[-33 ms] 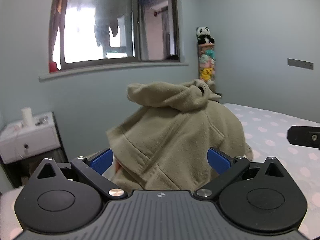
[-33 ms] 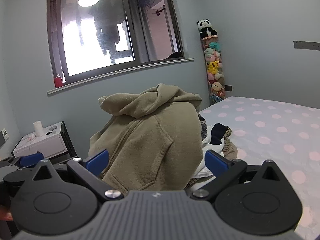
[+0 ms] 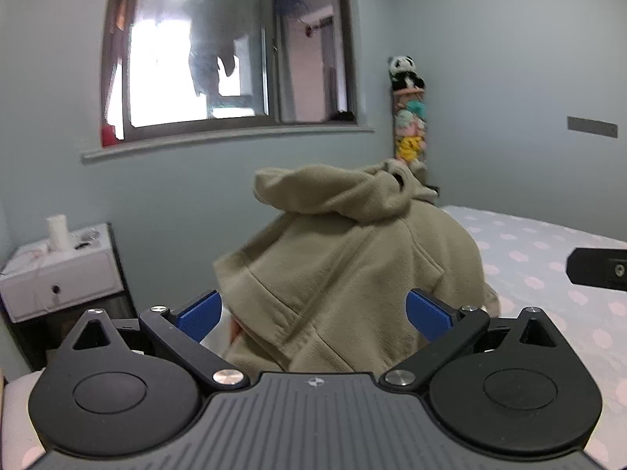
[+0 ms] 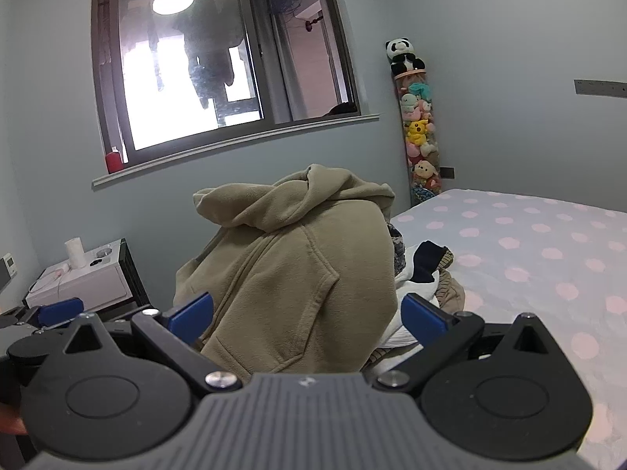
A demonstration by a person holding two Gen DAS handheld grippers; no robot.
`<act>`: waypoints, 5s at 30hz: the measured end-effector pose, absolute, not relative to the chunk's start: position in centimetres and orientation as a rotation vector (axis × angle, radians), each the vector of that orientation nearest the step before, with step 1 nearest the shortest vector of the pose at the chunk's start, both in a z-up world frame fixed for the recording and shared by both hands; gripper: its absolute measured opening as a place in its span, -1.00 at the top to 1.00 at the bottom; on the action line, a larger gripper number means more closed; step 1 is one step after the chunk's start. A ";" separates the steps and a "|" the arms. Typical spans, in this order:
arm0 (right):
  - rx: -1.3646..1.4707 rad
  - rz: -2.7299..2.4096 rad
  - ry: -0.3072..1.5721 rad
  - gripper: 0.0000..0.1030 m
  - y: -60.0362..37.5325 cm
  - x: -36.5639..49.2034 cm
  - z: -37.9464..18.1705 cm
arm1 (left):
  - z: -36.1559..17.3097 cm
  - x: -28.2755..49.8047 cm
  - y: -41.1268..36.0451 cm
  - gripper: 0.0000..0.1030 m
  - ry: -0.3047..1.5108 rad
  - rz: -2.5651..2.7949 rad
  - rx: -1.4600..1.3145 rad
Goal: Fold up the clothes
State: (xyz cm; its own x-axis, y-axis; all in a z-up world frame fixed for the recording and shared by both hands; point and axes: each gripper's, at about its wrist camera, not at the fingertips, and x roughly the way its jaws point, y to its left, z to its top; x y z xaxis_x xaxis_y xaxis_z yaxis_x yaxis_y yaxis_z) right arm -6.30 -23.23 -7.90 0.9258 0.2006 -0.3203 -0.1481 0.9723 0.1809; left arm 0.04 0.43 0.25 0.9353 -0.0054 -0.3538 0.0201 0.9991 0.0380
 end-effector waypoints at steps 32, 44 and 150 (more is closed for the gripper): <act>0.157 0.167 0.370 -0.99 -24.2 -8.2 -8.6 | 0.3 0.0 -0.4 -0.97 0.357 -0.117 0.095; 0.155 0.163 0.377 -0.99 -24.0 -8.1 -8.8 | 0.2 0.1 -0.3 -0.97 0.363 -0.114 0.100; 0.092 0.167 0.376 -0.94 -35.2 12.2 -8.2 | 8.7 22.3 -10.9 -0.16 0.430 -0.324 0.379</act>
State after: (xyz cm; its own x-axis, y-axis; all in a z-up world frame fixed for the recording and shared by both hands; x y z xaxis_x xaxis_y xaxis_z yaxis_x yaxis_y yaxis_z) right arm 12.19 -35.20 -8.18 0.9165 0.1792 -0.3576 -0.1450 0.9820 0.1207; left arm 22.34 -10.90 8.71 0.8602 -0.2221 -0.4591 0.3795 0.8801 0.2853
